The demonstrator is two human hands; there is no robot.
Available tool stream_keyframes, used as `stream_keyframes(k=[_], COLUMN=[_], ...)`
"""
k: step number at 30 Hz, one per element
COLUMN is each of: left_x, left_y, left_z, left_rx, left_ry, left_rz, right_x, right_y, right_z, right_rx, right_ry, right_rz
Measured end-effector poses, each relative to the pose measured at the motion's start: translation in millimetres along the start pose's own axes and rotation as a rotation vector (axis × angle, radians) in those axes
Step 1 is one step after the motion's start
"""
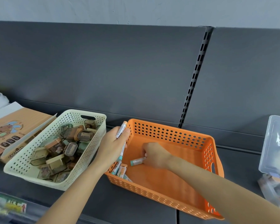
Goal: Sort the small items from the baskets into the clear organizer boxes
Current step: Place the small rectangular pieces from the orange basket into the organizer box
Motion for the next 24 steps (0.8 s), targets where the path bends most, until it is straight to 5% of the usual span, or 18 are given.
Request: stream_keyframes(k=[7, 24], left_x=[6.8, 162.5], left_y=[-2.3, 24.8], left_z=[-10.7, -64.0], left_rx=[-0.005, -0.096], left_ry=[-0.051, 0.365], left_rz=[0.028, 0.427], right_x=[-29.6, -85.7], right_y=[26.4, 181.7], right_z=[-36.8, -135.4], right_rx=[0.092, 0.465], right_ry=[-0.293, -0.580], right_rz=[-0.172, -0.731])
Point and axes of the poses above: each hand's wrist, its own y-axis away from the middle knuckle, its own x-axis out of the palm, z = x × y, the point moved 8 cm from there along -y, towards the middle knuckle, and after that the axes turned 13 degrees about y, right-handed, at the moved point
